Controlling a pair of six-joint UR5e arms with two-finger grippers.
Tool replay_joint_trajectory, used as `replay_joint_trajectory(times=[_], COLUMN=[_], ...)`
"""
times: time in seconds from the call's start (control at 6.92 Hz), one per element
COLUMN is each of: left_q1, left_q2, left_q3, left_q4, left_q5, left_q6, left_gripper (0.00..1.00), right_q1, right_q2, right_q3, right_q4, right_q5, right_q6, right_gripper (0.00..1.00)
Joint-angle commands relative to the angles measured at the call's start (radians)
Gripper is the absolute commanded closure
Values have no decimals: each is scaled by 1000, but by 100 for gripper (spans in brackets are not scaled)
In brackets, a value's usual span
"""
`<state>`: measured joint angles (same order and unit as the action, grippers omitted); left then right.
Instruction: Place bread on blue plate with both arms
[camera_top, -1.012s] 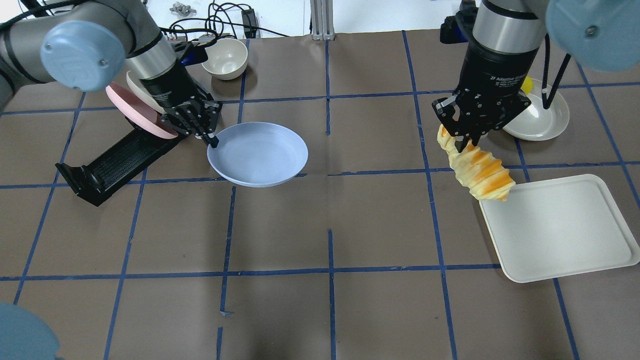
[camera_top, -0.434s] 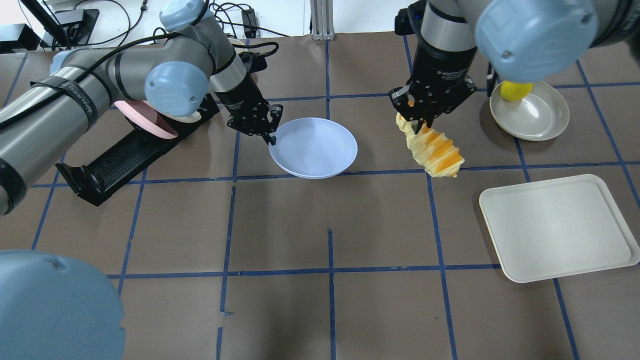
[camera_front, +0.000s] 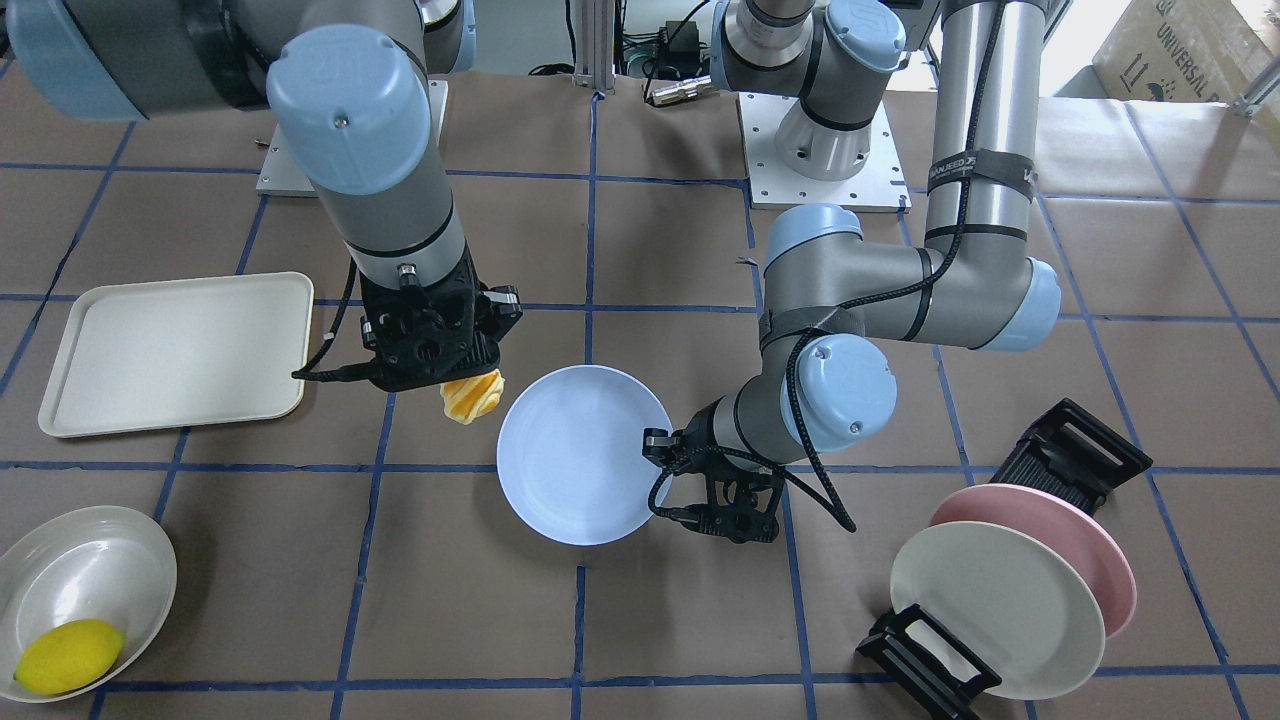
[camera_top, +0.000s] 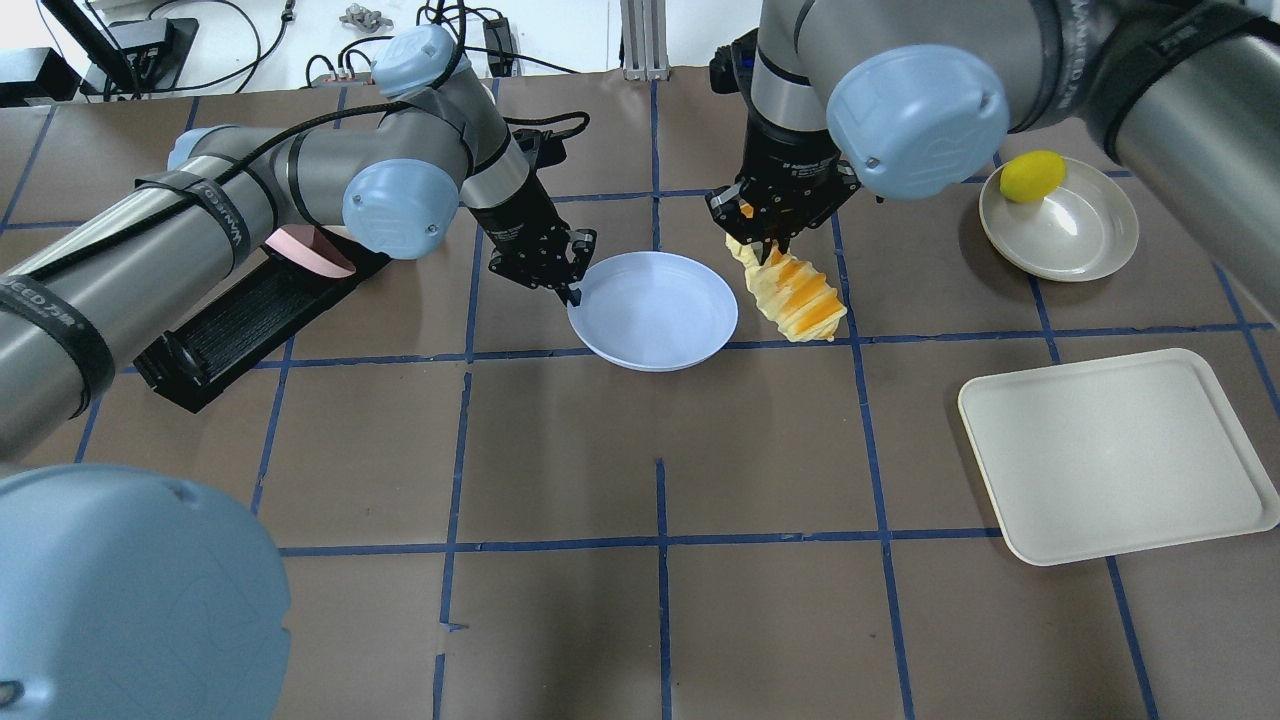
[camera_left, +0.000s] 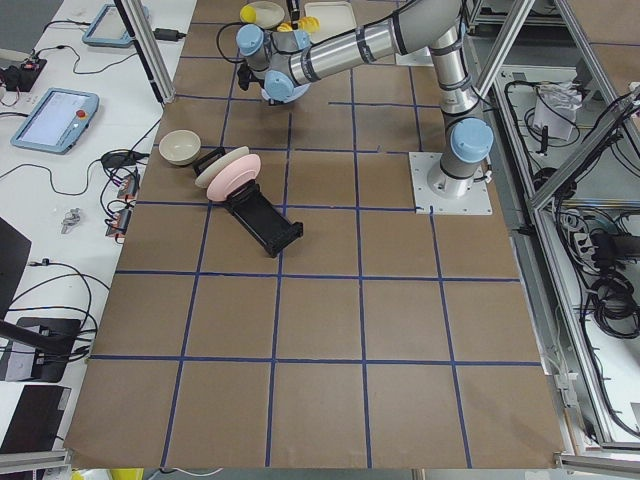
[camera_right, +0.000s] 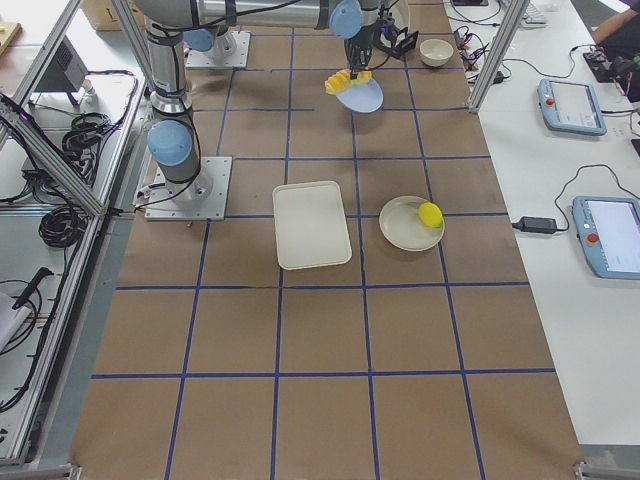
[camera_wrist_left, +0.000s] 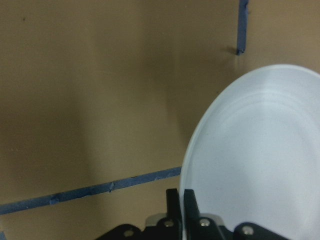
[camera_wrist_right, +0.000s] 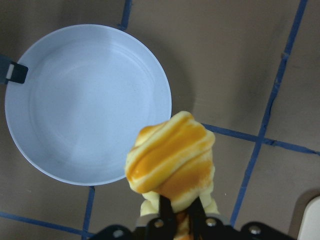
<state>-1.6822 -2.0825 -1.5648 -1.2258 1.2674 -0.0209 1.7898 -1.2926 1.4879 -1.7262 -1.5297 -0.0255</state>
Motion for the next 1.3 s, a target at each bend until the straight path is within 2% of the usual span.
replay_joint_trajectory(times=[0.0,0.14,0.29,0.58,0.72,0.87,1.01,1.16], left_q1=[-7,-1,25,135,178,196,196,188], left_q2=[1,34,73,215,296,356,404,436], left_q3=[-32,-27,-17,-11,-26,-20,1,14], left_q4=[90,89,68,-117,-197,-274,-355,-377], left_q5=[3,9,36,70,126,186,196,229], left_q6=[-101,-105,-99,-56,17,42,42,42], left_gripper=[33,6,0,0,0,0,0,0], right_q1=[29,33,34,83,138,158,160,160], right_q2=[65,102,134,197,229,266,298,314], right_q3=[0,0,-1,-1,-3,-2,-2,-2], right_q4=[-79,-132,-172,-240,-284,-341,-389,-401], right_q5=[17,19,32,49,49,49,49,48], right_q6=[15,16,15,35,105,114,116,115], right_gripper=[79,79,79,77,77,75,73,49])
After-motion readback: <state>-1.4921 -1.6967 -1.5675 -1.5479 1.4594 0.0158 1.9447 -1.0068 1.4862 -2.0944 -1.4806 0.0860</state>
